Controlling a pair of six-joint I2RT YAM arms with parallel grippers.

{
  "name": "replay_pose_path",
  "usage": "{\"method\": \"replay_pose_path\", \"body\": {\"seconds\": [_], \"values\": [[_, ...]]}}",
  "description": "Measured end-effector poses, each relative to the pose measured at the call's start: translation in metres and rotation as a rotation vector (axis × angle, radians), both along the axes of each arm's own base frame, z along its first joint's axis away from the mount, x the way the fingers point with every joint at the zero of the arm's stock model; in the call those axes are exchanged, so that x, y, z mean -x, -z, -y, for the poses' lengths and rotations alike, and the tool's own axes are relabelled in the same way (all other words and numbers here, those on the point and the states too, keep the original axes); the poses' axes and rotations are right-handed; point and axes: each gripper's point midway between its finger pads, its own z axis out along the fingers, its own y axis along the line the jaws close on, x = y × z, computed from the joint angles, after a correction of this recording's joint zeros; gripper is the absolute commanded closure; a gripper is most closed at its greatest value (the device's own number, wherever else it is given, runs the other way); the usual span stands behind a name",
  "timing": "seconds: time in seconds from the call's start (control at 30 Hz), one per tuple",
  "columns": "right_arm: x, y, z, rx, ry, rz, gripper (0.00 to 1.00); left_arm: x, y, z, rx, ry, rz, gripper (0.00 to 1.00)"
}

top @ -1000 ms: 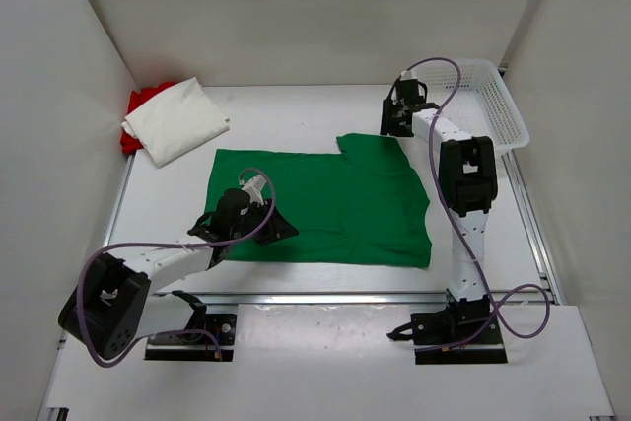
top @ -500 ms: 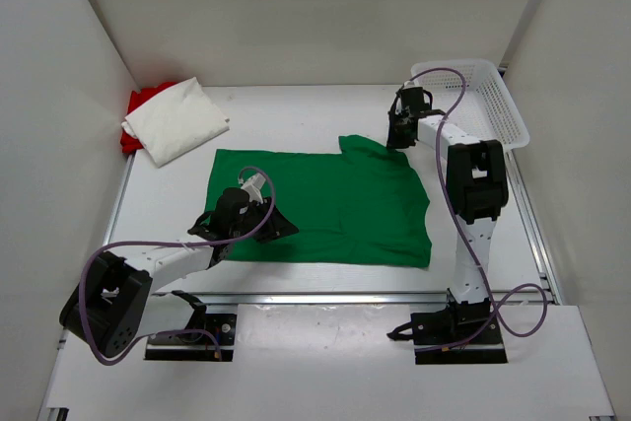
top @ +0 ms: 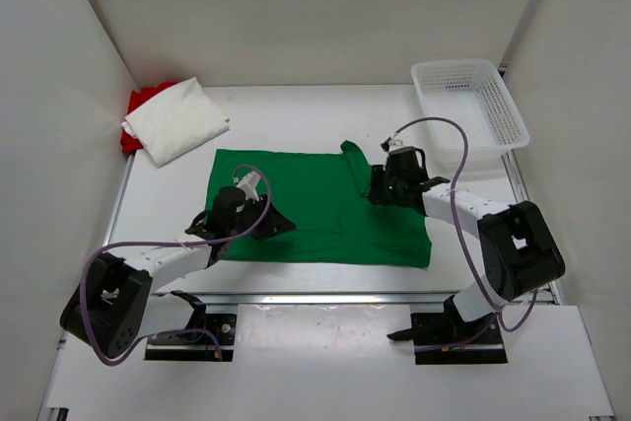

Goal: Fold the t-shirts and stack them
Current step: Grap the side of the flattened tshirt furthest away from the robot with both arms

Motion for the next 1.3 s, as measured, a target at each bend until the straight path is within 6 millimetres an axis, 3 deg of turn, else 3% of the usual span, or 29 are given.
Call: {"method": "replay_pose_path", "body": {"seconds": [0.1, 0.17, 0.3, 0.4, 0.63, 0.7, 0.9, 1.0, 1.13, 1.3], "values": [[0.008, 0.012, 0.017, -0.008, 0.042, -0.063, 0.65, -0.003, -0.001, -0.003, 0.001, -0.013, 0.002, 0.67], [-0.002, 0.002, 0.028, -0.048, 0.084, -0.043, 0.77, -0.007, -0.003, -0.006, 0.004, -0.028, 0.009, 0.67], [-0.022, -0.027, 0.04, -0.129, 0.142, 0.044, 0.81, -0.017, -0.012, -0.014, 0.01, -0.066, 0.035, 0.67], [-0.032, -0.032, 0.029, -0.189, 0.119, 0.06, 0.76, -0.027, -0.02, -0.02, 0.018, -0.095, 0.053, 0.66], [-0.048, 0.007, 0.016, -0.229, 0.119, -0.046, 0.82, -0.036, -0.028, -0.023, 0.024, -0.114, 0.073, 0.67], [-0.051, 0.012, 0.013, -0.228, 0.115, -0.062, 0.78, -0.037, -0.028, -0.023, 0.024, -0.115, 0.073, 0.67], [-0.066, 0.009, -0.011, -0.222, 0.063, -0.055, 0.64, -0.037, -0.027, -0.023, 0.022, -0.117, 0.069, 0.67], [-0.076, 0.009, -0.023, -0.21, 0.042, -0.055, 0.63, -0.037, -0.027, -0.024, 0.022, -0.119, 0.069, 0.67], [-0.086, 0.011, -0.034, -0.17, 0.021, -0.056, 0.73, -0.037, -0.027, -0.024, 0.023, -0.119, 0.069, 0.67], [-0.097, 0.008, -0.053, -0.106, -0.027, -0.065, 0.66, -0.038, -0.024, -0.024, 0.022, -0.121, 0.06, 0.66]]}}
